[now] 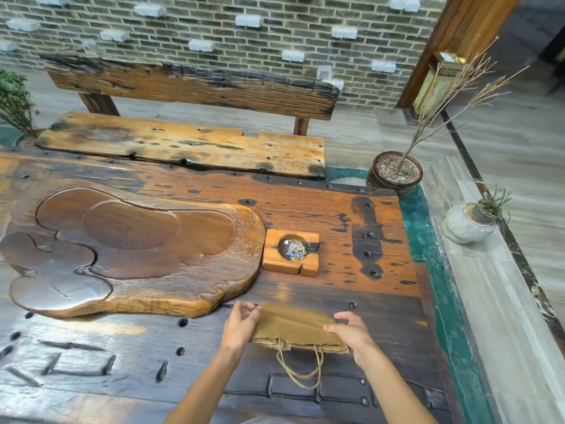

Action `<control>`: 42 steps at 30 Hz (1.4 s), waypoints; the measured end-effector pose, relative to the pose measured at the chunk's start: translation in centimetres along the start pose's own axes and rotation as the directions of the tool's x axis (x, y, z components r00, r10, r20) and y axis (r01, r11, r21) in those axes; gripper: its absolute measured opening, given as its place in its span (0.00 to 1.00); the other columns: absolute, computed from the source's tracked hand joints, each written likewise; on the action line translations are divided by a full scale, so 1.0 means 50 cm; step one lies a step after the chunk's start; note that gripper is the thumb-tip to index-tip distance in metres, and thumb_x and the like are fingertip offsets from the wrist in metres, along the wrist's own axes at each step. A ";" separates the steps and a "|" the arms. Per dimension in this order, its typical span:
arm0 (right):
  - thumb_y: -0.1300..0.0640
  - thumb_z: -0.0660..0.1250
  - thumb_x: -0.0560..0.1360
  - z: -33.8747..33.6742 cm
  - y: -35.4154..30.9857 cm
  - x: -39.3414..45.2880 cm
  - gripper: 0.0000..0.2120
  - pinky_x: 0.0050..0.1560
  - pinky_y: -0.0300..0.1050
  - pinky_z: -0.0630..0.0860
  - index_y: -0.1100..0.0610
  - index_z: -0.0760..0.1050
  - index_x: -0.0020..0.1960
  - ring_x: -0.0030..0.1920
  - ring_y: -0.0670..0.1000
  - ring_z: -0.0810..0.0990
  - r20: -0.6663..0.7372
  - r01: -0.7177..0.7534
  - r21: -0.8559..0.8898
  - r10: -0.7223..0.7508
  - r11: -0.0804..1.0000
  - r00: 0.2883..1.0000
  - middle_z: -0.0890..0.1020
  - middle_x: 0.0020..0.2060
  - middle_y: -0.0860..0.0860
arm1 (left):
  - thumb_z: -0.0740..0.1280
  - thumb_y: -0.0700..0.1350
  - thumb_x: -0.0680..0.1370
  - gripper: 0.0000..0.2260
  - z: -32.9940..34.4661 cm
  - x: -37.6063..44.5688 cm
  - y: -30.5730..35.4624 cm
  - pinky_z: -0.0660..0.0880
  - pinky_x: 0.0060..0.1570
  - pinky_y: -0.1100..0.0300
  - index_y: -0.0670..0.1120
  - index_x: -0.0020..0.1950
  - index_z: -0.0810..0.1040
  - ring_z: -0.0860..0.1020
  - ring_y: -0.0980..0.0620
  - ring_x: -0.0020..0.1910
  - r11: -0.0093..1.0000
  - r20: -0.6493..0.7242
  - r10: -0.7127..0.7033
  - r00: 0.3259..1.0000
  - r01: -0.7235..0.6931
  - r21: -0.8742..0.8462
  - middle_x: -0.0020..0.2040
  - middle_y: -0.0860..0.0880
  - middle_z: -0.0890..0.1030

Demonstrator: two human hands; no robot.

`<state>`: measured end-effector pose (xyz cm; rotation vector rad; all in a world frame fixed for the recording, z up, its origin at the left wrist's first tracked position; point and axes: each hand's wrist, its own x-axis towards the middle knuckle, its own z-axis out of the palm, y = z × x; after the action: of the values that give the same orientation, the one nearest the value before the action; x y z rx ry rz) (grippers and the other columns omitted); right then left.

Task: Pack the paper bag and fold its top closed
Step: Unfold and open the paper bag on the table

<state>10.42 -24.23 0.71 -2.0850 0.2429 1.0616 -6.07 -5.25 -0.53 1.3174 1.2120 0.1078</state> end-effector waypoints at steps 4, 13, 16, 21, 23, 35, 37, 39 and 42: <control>0.62 0.75 0.69 -0.003 0.002 -0.006 0.17 0.35 0.39 0.70 0.57 0.75 0.56 0.40 0.52 0.77 0.062 -0.082 0.052 0.079 0.995 0.995 0.82 0.51 0.59 | 0.62 0.58 0.80 0.13 -0.023 -0.060 0.022 0.73 0.49 0.57 0.50 0.52 0.76 0.79 0.51 0.49 0.992 0.125 0.107 0.986 -0.115 0.052 0.49 0.50 0.81; 0.69 0.69 0.72 -0.010 0.032 0.004 0.10 0.20 0.28 0.55 0.61 0.71 0.49 0.17 0.44 0.62 0.205 -0.220 0.113 0.194 0.969 0.959 0.67 0.29 0.54 | 0.74 0.65 0.65 0.33 -0.056 -0.091 0.011 0.74 0.54 0.61 0.55 0.65 0.69 0.75 0.58 0.55 0.860 0.234 0.317 0.919 -0.383 0.339 0.54 0.54 0.75; 0.68 0.68 0.73 -0.009 0.031 0.004 0.07 0.20 0.28 0.55 0.59 0.72 0.47 0.15 0.44 0.62 0.211 -0.226 0.091 0.203 0.970 0.956 0.66 0.25 0.52 | 0.73 0.67 0.65 0.36 -0.044 -0.084 0.004 0.75 0.54 0.59 0.52 0.67 0.70 0.75 0.56 0.53 0.819 0.190 0.378 0.906 -0.423 0.386 0.52 0.54 0.73; 0.68 0.63 0.76 -0.013 0.031 -0.005 0.08 0.21 0.26 0.54 0.58 0.71 0.40 0.14 0.44 0.63 0.216 -0.236 0.069 0.216 0.969 0.952 0.67 0.24 0.52 | 0.75 0.60 0.68 0.30 -0.018 -0.090 0.004 0.76 0.51 0.57 0.51 0.65 0.71 0.75 0.55 0.46 0.782 0.140 0.415 0.899 -0.430 0.451 0.46 0.56 0.70; 0.67 0.61 0.76 -0.016 0.030 -0.014 0.10 0.21 0.26 0.54 0.58 0.70 0.38 0.14 0.44 0.64 0.207 -0.240 0.084 0.219 0.967 0.954 0.70 0.22 0.53 | 0.74 0.65 0.66 0.31 -0.013 -0.093 0.003 0.76 0.54 0.54 0.52 0.63 0.72 0.76 0.53 0.49 0.782 0.094 0.418 0.904 -0.410 0.469 0.49 0.56 0.71; 0.63 0.59 0.78 -0.012 0.039 -0.020 0.17 0.19 0.25 0.55 0.56 0.67 0.31 0.13 0.42 0.64 0.220 -0.222 0.077 0.201 0.972 0.955 0.68 0.16 0.48 | 0.67 0.61 0.75 0.30 0.004 -0.117 0.003 0.73 0.63 0.52 0.47 0.71 0.65 0.74 0.49 0.61 0.753 -0.005 0.491 0.871 -0.422 0.505 0.60 0.48 0.73; 0.60 0.62 0.78 -0.012 0.040 -0.021 0.15 0.19 0.26 0.55 0.56 0.68 0.33 0.13 0.42 0.64 0.220 -0.213 0.046 0.198 0.976 0.955 0.67 0.17 0.48 | 0.66 0.61 0.76 0.28 0.005 -0.117 0.003 0.74 0.60 0.52 0.47 0.70 0.67 0.75 0.49 0.58 0.724 -0.001 0.514 0.858 -0.432 0.538 0.55 0.50 0.75; 0.53 0.67 0.77 -0.014 0.038 -0.028 0.09 0.19 0.28 0.55 0.56 0.70 0.41 0.15 0.43 0.64 0.212 -0.208 0.014 0.200 0.978 0.957 0.67 0.20 0.49 | 0.66 0.61 0.76 0.26 0.003 -0.116 0.003 0.74 0.58 0.53 0.47 0.68 0.70 0.75 0.50 0.55 0.699 -0.002 0.524 0.852 -0.429 0.572 0.48 0.53 0.76; 0.45 0.67 0.76 -0.019 0.033 -0.042 0.16 0.18 0.31 0.57 0.56 0.68 0.52 0.17 0.44 0.64 0.165 -0.174 0.020 0.168 0.985 0.972 0.69 0.25 0.49 | 0.63 0.63 0.76 0.24 0.000 -0.113 -0.001 0.73 0.57 0.52 0.49 0.65 0.71 0.76 0.49 0.55 0.660 0.009 0.534 0.845 -0.424 0.620 0.44 0.53 0.78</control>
<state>8.88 -26.38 1.72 -1.9617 0.3620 1.3145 -8.58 -8.99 2.85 2.2363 1.0390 0.2368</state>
